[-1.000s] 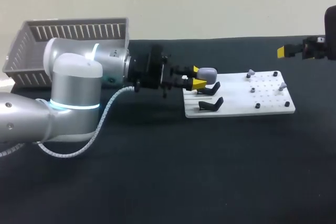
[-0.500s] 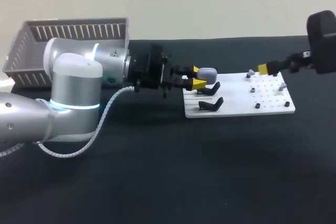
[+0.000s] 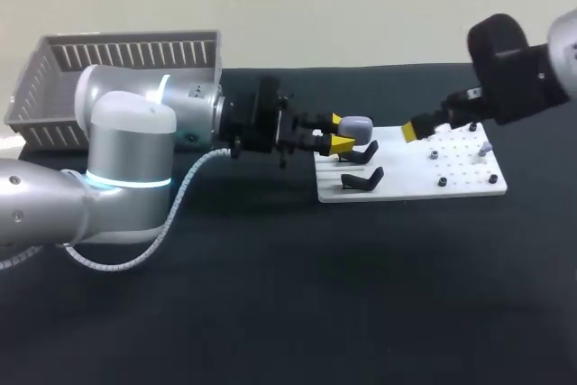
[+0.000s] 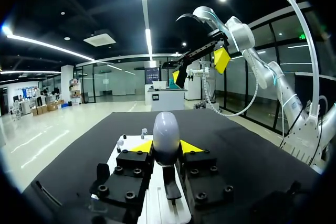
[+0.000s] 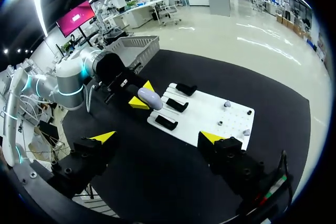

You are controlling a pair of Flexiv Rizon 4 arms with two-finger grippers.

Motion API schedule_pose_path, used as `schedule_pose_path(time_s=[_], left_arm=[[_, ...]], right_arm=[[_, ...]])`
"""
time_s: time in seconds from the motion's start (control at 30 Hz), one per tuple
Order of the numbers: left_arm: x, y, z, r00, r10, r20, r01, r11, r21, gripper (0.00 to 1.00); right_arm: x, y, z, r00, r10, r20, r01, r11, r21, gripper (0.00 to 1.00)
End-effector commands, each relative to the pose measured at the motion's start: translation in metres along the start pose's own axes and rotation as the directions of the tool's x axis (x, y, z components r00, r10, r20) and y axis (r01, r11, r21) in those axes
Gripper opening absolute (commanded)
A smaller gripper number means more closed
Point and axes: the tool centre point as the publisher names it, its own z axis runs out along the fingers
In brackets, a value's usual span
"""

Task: Pick up each earbud case from the left stands, insert the matching earbuds, close the lid, and place the case in the box.

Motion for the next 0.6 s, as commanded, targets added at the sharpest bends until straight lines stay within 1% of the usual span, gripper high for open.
schedule_pose_path(time_s=[0.03, 0.23, 0.33, 0.37, 0.43, 0.6], left_arm=[[0.0, 0.001, 0.0, 1.0, -0.001, 0.0, 0.001, 1.0, 0.002, 0.0], [0.0, 0.001, 0.0, 1.0, -0.001, 0.0, 0.001, 1.0, 0.002, 0.0], [0.0, 0.001, 0.0, 1.0, -0.001, 0.0, 0.001, 1.0, 0.002, 0.0], [0.0, 0.001, 0.0, 1.0, -0.001, 0.0, 0.001, 1.0, 0.002, 0.0], [0.0, 0.001, 0.0, 1.0, -0.001, 0.0, 0.001, 1.0, 0.002, 0.0], [0.0, 0.001, 0.0, 1.0, -0.001, 0.0, 0.001, 1.0, 0.002, 0.0]], right_arm=[[-0.008, 0.005, 0.02, 1.0, 0.013, -0.015, -0.012, 0.997, 0.07, 1.0], [-0.01, 0.009, 0.036, 0.998, 0.02, -0.059, -0.015, 0.996, 0.083, 1.0], [-0.012, 0.008, 0.046, 0.995, 0.028, -0.094, -0.016, 0.992, 0.122, 1.0], [-0.012, 0.007, 0.049, 0.995, 0.037, -0.097, -0.025, 0.993, 0.119, 1.0], [-0.013, 0.004, 0.053, 0.993, 0.044, -0.107, -0.028, 0.989, 0.144, 1.0], [-0.015, 0.002, 0.058, 0.992, 0.055, -0.113, -0.038, 0.988, 0.149, 1.0]])
